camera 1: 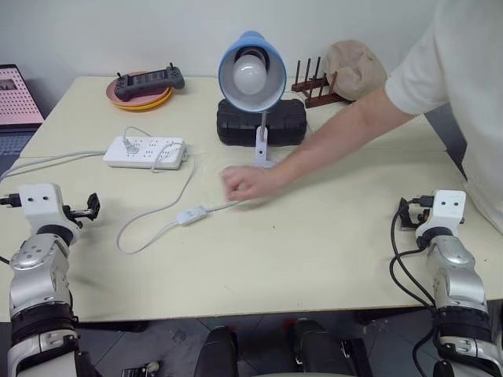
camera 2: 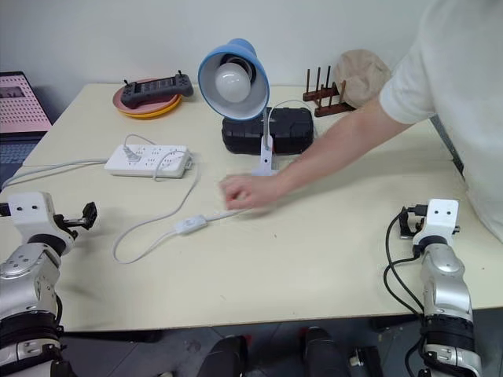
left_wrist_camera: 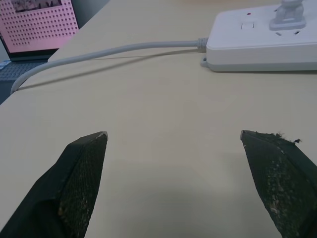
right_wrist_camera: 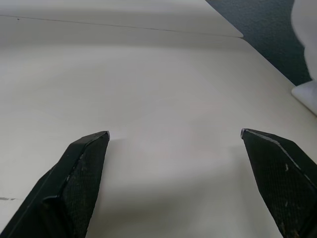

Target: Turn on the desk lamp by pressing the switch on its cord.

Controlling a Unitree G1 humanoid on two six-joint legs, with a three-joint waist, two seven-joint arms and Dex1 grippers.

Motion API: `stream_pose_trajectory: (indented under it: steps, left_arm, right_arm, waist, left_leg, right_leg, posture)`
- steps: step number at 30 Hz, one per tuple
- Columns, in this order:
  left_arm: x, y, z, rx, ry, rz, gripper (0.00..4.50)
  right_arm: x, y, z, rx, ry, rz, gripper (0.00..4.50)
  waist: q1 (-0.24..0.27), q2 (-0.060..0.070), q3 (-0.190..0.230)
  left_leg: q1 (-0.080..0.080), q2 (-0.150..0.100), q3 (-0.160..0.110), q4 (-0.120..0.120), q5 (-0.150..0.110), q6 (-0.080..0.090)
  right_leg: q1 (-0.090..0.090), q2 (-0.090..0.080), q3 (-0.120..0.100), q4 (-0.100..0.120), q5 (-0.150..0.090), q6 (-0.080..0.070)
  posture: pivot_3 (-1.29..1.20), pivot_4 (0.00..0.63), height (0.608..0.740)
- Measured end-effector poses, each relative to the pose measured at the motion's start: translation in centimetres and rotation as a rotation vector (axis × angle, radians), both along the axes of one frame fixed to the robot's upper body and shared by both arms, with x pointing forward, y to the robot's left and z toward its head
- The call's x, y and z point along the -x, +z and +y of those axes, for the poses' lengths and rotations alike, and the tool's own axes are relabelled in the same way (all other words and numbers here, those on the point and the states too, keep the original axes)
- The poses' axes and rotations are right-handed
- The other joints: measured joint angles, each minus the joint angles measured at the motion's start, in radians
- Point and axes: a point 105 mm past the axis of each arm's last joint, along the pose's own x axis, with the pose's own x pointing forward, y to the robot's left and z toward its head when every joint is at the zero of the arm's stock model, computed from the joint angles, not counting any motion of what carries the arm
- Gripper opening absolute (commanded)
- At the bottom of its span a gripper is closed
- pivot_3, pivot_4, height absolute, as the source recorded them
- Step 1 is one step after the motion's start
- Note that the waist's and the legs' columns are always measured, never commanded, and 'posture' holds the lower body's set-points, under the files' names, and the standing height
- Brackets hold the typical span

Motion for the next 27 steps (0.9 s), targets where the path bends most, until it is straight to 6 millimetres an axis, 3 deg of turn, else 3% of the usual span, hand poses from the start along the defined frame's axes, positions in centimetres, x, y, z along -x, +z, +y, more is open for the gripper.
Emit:
stream_pose_trajectory:
  steps: [10,16,17,22,25,27]
  left_arm:
    - [0.4,0.7,0.2,-0.006,-0.005,-0.014,4.5]
    - [0.4,3.8,-0.5,-0.026,-0.119,-0.035,4.5]
    - [0.4,4.2,-1.1,-0.025,-0.174,-0.029,4.5]
    - [0.4,7.5,-6.1,-0.084,-0.577,0.065,4.5]
    - [1.0,6.9,-9.9,-0.138,-0.849,0.253,4.5]
    - [1.2,6.0,-11.7,-0.126,-0.972,0.334,4.5]
  right_arm:
    - [-0.1,-0.1,0.3,-0.004,0.013,0.004,4.47]
    - [-0.7,0.7,1.3,0.022,0.105,0.008,4.47]
    - [-0.9,1.1,1.9,0.033,0.154,0.012,4.47]
    - [-0.6,4.3,8.9,0.018,0.63,0.017,4.47]
    - [1.9,5.2,13.4,0.027,0.973,0.098,4.47]
    - [3.4,5.5,15.2,-0.009,1.12,0.145,4.47]
  waist:
    - [0.0,0.0,0.0]
    - [-0.001,0.0,0.0]
    - [-0.002,0.0,0.0]
    - [-0.002,0.0,0.0]
    - [0.0,0.001,0.001]
    - [0.002,0.001,0.001]
  left_leg:
    - [0.0,0.0,0.0,0.0,0.0,0.0]
    - [0.0,0.0,0.0,0.0,0.0,0.0]
    - [0.0,0.0,0.0,0.0,0.0,0.0]
    - [0.001,0.001,0.0,0.0,0.0,0.0]
    - [0.0,0.0,0.0,-0.001,0.0,0.0]
    - [0.0,0.0,0.0,-0.001,0.0,0.0]
  right_leg:
    - [0.0,0.0,0.0,0.0,0.0,0.0]
    - [0.0,0.0,0.0,0.0,0.0,0.0]
    - [0.0,0.0,0.0,0.0,0.0,0.0]
    - [0.0,0.0,0.0,0.001,-0.001,0.0]
    - [0.0,0.0,0.0,-0.001,-0.002,-0.001]
    - [0.0,0.0,-0.001,0.0,-0.004,-0.004]
  posture:
    - [0.0,0.15,0.74]
    - [0.0,0.15,0.74]
    - [0.0,0.15,0.74]
    - [0.0,0.15,0.74]
    - [0.0,0.15,0.74]
    - [0.0,0.15,0.74]
